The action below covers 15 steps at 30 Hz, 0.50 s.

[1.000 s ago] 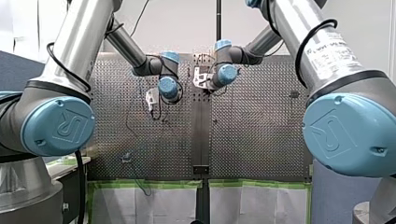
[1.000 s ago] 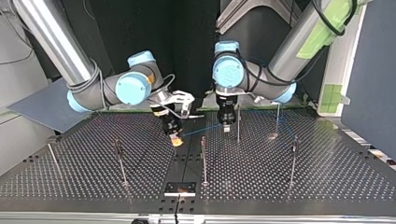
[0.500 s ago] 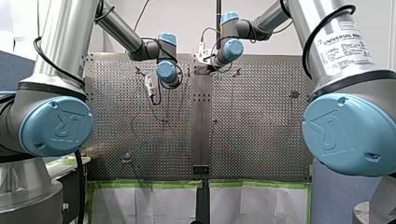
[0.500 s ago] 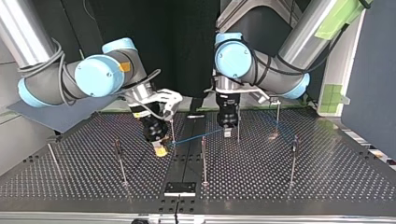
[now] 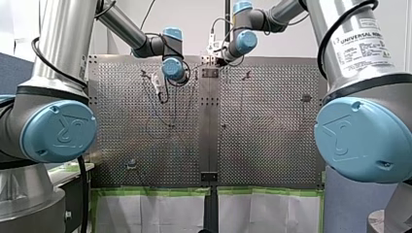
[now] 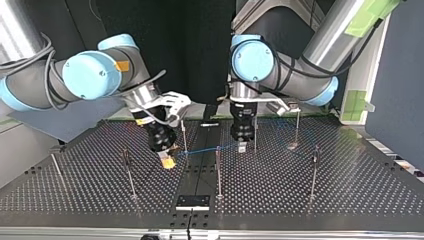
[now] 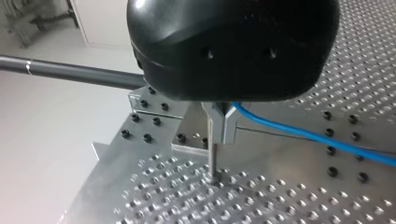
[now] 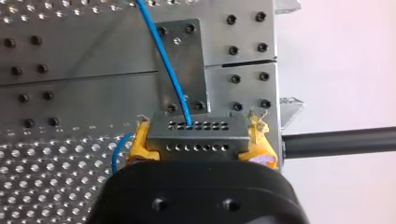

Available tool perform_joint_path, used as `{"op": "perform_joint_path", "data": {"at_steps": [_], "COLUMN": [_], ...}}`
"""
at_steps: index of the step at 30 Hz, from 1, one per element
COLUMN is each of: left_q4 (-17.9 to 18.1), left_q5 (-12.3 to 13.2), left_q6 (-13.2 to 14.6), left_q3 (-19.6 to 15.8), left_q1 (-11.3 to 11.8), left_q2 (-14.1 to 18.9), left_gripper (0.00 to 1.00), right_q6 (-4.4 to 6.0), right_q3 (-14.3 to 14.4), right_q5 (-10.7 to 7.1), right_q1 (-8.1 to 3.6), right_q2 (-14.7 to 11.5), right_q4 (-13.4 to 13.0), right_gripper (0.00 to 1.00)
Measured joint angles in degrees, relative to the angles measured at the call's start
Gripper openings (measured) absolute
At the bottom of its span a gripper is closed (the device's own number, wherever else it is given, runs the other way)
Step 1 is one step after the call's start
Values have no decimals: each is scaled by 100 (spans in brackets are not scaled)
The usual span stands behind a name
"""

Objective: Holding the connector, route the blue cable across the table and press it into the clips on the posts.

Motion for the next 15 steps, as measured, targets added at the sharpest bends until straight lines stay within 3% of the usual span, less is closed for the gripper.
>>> {"op": "perform_joint_path", "data": {"at_steps": [15], "left_q4": [13], "left_q5": [715], "left_q6": [-80], "left_q3": [241], "left_q1": [294], "left_q2": [-278], "left_gripper": [2], "right_q6": [46], "right_q3": [-1], "right_q5": [-117], "right_q1": [-151], "right_q2": [204], "right_q4": [-14], "right_gripper": [0]}}
